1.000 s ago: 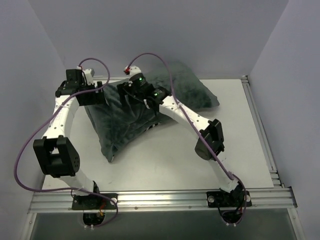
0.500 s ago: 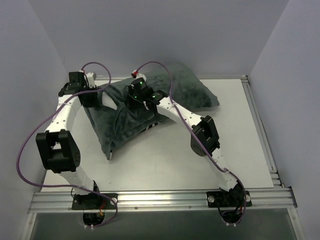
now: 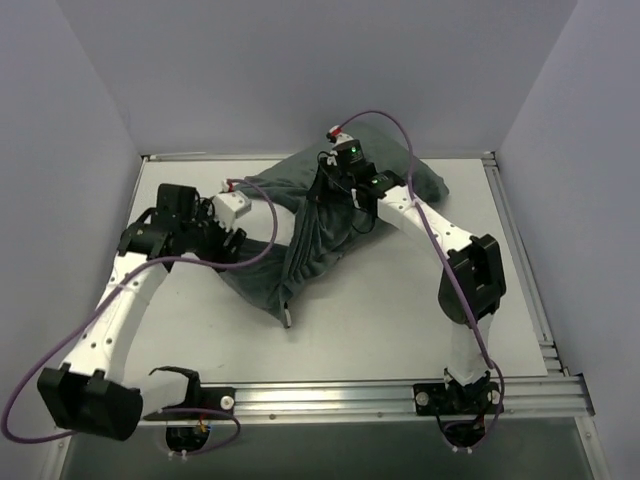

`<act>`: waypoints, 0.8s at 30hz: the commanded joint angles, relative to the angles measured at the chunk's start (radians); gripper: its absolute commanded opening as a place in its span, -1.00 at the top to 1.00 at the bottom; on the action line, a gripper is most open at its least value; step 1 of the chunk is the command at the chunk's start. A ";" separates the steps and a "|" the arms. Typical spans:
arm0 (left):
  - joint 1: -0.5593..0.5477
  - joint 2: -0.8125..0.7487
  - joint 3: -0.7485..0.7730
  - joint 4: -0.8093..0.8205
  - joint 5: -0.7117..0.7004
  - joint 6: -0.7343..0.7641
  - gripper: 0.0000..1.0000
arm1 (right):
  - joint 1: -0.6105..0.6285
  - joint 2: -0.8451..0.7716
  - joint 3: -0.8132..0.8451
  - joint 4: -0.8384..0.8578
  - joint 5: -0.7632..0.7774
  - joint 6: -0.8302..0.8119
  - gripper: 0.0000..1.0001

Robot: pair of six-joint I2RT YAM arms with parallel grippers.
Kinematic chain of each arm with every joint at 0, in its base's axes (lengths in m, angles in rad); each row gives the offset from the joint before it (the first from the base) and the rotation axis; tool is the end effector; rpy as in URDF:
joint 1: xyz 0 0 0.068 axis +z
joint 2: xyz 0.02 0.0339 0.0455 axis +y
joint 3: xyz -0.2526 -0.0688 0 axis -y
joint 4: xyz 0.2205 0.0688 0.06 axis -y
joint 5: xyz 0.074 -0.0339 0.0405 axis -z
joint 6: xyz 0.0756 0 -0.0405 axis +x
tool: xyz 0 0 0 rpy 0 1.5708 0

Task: Remove the pillowcase from the pillow

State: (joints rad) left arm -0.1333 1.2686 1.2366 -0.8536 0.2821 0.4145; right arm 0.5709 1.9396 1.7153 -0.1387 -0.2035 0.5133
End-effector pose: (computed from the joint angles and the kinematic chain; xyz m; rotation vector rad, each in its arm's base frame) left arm 0.2548 -0.0554 0.2940 0.7719 2.2947 -0.2191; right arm 0.3938 0.2710 0.3060 -0.2017 2.0282 0.9015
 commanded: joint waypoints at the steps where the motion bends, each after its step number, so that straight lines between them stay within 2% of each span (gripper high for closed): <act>1: -0.116 -0.124 0.048 -0.122 0.048 0.210 -0.56 | -0.009 -0.063 -0.043 0.036 -0.062 -0.065 1.00; 2: -0.139 -0.120 0.093 -0.134 0.057 0.204 -0.67 | -0.009 -0.071 -0.054 0.047 -0.080 -0.065 1.00; 4: -0.146 -0.066 0.229 -0.156 0.086 0.178 -0.68 | -0.011 -0.090 -0.074 0.048 -0.092 -0.071 1.00; 7: -0.183 -0.015 0.273 -0.104 0.101 0.226 -0.68 | -0.016 -0.109 -0.091 0.060 -0.129 -0.062 1.00; 11: -0.233 0.083 0.227 -0.117 0.034 0.439 -0.68 | -0.022 -0.125 -0.112 0.082 -0.142 -0.045 1.00; 12: -0.236 0.109 0.215 -0.122 0.013 0.543 -0.68 | -0.022 -0.126 -0.115 0.080 -0.146 -0.045 1.00; 14: -0.235 0.130 0.192 -0.127 -0.033 0.627 -0.68 | -0.022 -0.125 -0.120 0.068 -0.145 -0.041 1.00; 17: -0.220 0.146 0.186 -0.189 0.012 0.708 -0.69 | -0.022 -0.123 -0.132 0.063 -0.139 -0.038 1.00; 21: -0.212 0.155 0.132 -0.176 -0.003 0.707 -0.68 | -0.025 -0.125 -0.135 0.062 -0.132 -0.035 1.00; 24: -0.196 0.143 0.087 -0.189 -0.003 0.707 -0.55 | -0.042 -0.137 -0.135 0.045 -0.106 -0.036 1.00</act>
State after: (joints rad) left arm -0.3447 1.4437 1.3563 -1.0084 0.2729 1.0622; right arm 0.5545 1.8675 1.5845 -0.0822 -0.3298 0.4740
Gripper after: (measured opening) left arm 0.792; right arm 0.034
